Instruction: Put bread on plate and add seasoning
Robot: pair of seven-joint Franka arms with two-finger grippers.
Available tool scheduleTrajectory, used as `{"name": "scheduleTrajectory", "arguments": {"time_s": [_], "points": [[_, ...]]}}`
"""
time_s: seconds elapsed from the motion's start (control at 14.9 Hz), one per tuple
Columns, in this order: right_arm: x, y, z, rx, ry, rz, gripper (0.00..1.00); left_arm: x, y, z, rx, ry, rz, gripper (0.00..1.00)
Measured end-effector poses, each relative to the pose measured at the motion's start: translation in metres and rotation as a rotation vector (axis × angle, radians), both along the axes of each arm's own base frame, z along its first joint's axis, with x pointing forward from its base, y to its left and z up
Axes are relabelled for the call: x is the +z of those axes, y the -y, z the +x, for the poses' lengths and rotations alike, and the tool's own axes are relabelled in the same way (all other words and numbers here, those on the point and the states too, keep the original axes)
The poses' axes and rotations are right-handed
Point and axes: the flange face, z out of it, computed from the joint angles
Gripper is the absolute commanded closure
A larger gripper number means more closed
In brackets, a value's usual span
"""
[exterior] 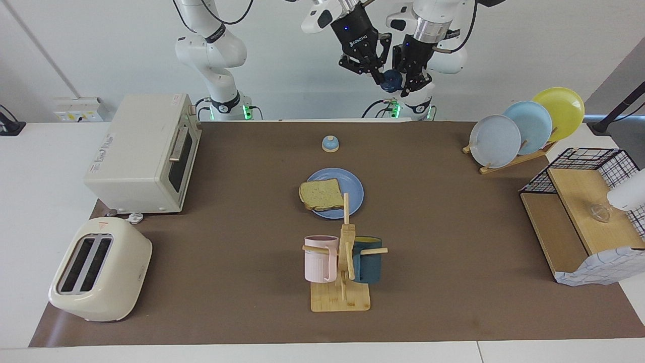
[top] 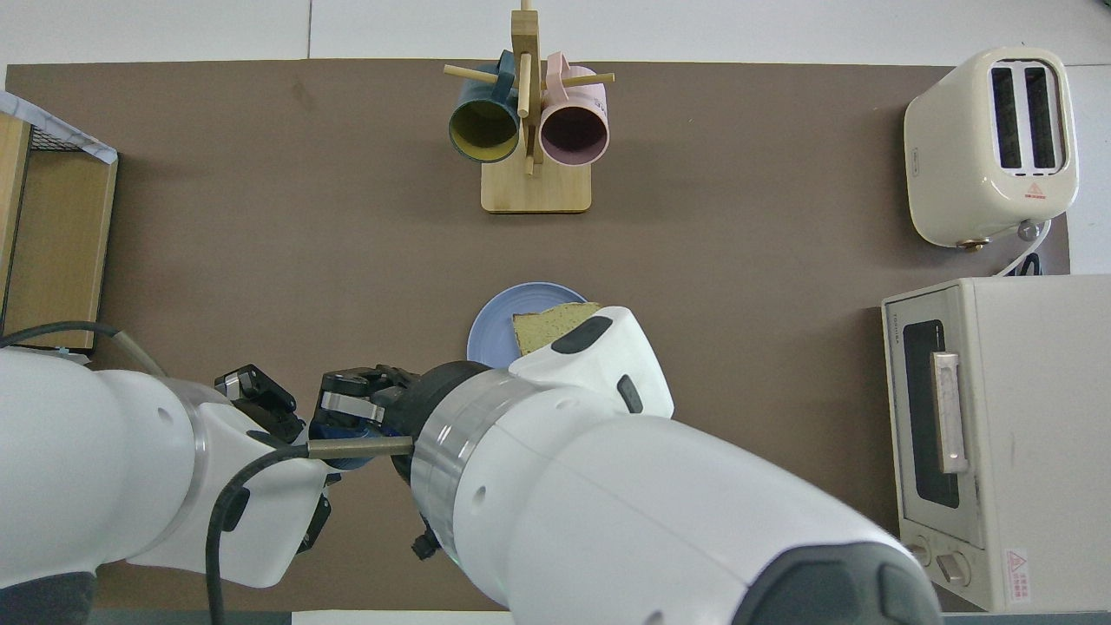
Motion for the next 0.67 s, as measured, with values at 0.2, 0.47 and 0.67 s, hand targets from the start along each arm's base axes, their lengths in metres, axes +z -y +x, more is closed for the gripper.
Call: {"name": "scheduleTrajectory", "arguments": {"time_s": [0.2, 0.47, 0.67], "points": [[0.0011, -0.0032, -0.0035, 0.019, 0.041, -0.033, 1.00, -0.0004, 0.0006, 0.0002, 0.000, 0.001, 0.000, 0.92], [0.0015, -0.0041, -0.0044, 0.022, 0.051, -0.042, 1.00, -0.0004, 0.0007, 0.0002, 0.000, 0.001, 0.000, 0.92], [0.0012, -0.0031, -0.0030, 0.004, 0.036, -0.032, 1.00, -0.0003, 0.0007, 0.0003, 0.001, 0.002, -0.001, 0.92]]}}
